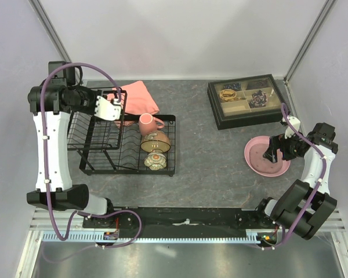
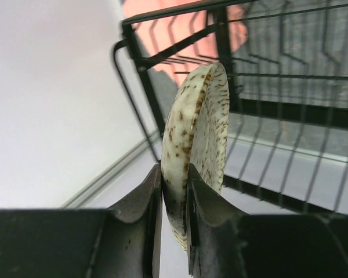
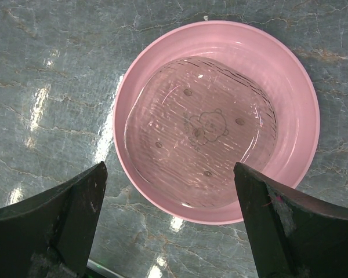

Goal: Unload the mixed dishes from the dish rack
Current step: Pick up the plate from the dish rack.

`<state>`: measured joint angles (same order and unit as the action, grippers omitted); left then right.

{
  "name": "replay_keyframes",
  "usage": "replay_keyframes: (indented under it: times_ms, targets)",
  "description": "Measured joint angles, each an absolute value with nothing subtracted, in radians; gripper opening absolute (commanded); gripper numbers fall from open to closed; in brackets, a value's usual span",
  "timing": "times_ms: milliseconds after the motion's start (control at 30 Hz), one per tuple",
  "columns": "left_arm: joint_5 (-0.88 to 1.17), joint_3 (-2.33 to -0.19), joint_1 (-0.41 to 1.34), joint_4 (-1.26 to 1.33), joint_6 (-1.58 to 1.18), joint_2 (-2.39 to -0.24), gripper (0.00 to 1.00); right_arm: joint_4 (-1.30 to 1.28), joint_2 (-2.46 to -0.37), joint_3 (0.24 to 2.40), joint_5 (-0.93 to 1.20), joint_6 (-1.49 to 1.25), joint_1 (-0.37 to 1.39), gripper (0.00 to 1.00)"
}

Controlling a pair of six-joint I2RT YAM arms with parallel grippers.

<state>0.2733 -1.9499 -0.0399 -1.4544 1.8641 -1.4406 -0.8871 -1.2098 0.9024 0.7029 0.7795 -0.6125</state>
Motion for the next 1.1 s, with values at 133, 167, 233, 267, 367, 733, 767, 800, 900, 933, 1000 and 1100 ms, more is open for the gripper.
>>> replay_keyframes:
  times_ms: [133,167,233,267,367,733,767,800,900,933,1000,1100]
  targets:
    - [0.292,-1.990,-0.040,-1.423,1.879,-1.447,0.02,-0.884,-1.211,0.897,0.702,0.780,-0.612,0.98]
    - [0.296,-1.996,-0.040,-1.419,1.880,-1.447,0.02,-0.884,-1.211,0.896,0.703,0.780,-0.612,0.98]
    - [0.302,-2.011,-0.040,-1.418,1.882,-1.448,0.02,-0.883,-1.211,0.896,0.703,0.780,-0.612,0.98]
    - [0.309,-2.022,-0.040,-1.418,1.883,-1.449,0.02,-0.883,-1.211,0.896,0.703,0.780,-0.612,0.98]
    - [0.334,-2.053,-0.040,-1.417,1.883,-1.453,0.02,-0.884,-1.211,0.896,0.703,0.780,-0.612,0.98]
    - [0.546,-2.085,-0.040,-1.403,1.773,-1.428,0.02,-0.929,-1.200,0.952,0.706,0.772,-0.587,0.98]
    - [0.568,-2.074,-0.040,-1.397,1.755,-1.420,0.02,-0.931,-1.193,0.962,0.707,0.769,-0.577,0.98]
    - [0.596,-2.052,-0.040,-1.383,1.731,-1.402,0.02,-0.935,-1.184,0.976,0.707,0.761,-0.562,0.98]
    - [0.685,-1.994,-0.038,-1.353,1.640,-1.355,0.02,-0.937,-1.158,1.015,0.706,0.727,-0.509,0.98]
    - [0.712,-1.983,-0.037,-1.344,1.599,-1.344,0.01,-0.937,-1.148,1.029,0.705,0.715,-0.486,0.98]
    - [0.767,-1.974,-0.034,-1.314,1.505,-1.328,0.02,-0.937,-1.133,1.061,0.702,0.679,-0.436,0.98]
    - [0.843,-1.974,-0.024,-1.254,1.347,-1.318,0.01,-0.938,-1.117,1.117,0.703,0.625,-0.350,0.98]
